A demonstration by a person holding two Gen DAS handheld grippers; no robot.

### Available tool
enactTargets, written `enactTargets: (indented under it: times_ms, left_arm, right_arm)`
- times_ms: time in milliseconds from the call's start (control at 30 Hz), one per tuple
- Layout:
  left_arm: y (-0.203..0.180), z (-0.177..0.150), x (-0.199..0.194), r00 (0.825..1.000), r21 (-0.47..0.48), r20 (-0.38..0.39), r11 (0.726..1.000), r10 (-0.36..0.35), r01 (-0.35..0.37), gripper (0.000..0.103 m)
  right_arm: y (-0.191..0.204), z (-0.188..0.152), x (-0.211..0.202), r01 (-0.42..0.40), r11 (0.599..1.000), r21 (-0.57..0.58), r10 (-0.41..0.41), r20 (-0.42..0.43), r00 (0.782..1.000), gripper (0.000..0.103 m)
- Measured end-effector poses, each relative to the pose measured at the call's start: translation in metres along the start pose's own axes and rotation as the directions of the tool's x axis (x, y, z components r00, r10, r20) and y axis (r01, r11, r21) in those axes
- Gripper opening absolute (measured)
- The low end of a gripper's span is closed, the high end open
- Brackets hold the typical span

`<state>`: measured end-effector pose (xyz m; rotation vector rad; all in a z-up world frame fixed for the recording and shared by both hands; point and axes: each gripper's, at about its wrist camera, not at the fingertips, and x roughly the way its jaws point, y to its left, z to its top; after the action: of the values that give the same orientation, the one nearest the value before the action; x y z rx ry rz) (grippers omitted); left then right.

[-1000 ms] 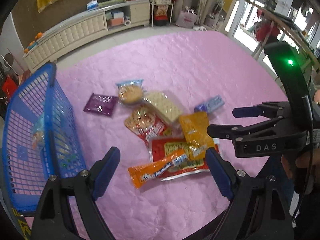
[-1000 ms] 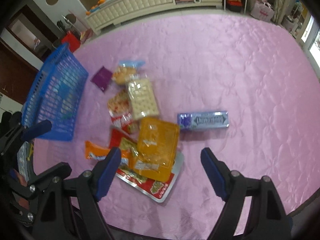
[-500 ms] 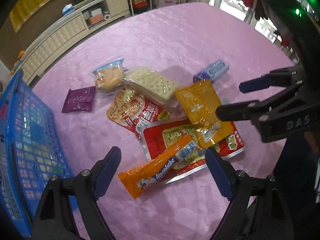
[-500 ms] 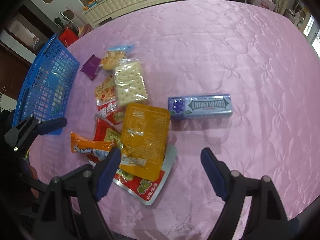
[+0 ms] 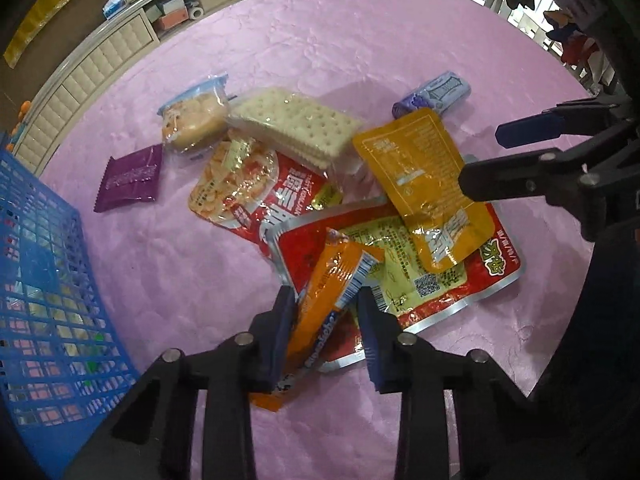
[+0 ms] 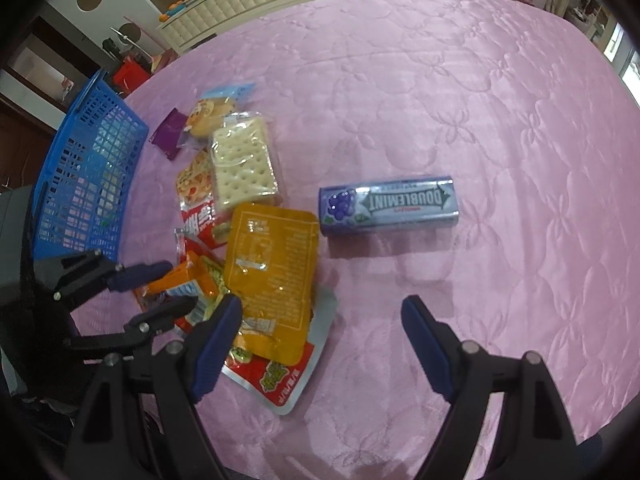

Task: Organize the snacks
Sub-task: 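Grasp the orange stick snack with the left tool while the right tool grasps the yellow packet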

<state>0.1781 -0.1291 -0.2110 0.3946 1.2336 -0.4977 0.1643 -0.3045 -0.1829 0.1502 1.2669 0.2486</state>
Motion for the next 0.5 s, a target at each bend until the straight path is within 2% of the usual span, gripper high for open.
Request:
enactTargets:
  times_ms: [33,67,233,433,500]
  left_arm:
    - [-0.001,-0.001,-0.003,1.000,-0.003,0.013,1.000,-0.002,0.002,0.016]
    - [0.000,-0.002,-0.006,1.000,-0.012,0.024,1.000,-0.003,0.003,0.014]
    - [0.015,-0.003,-0.028,0.995,-0.115,0.099,0.993,-0.007,0.018,0.013]
    - [0.023,-0.007,-0.039,0.992,-0.166,0.127,0.986,0.010,0.011,0.013]
    - [0.025,-0.010,-0.040,0.992,-0.177,0.128,0.984,0.008,0.015,0.013]
  right_arm:
    - [0.001,0.001,0.000,0.000,1.000,-0.002,0.000,-0.002,1.000,0.085]
    - [0.003,0.002,0.000,0.029,1.000,0.000,-0.029,-0.014,0.999,0.085]
    - [0.015,0.011,0.009,0.036,0.999,-0.017,-0.037,-0.036,0.999,0.085]
    - [0.025,0.023,0.032,0.027,0.999,-0.017,-0.028,-0.087,0.996,0.085]
    - [0.031,0.027,0.035,0.058,0.997,-0.042,-0.061,-0.081,0.995,0.086]
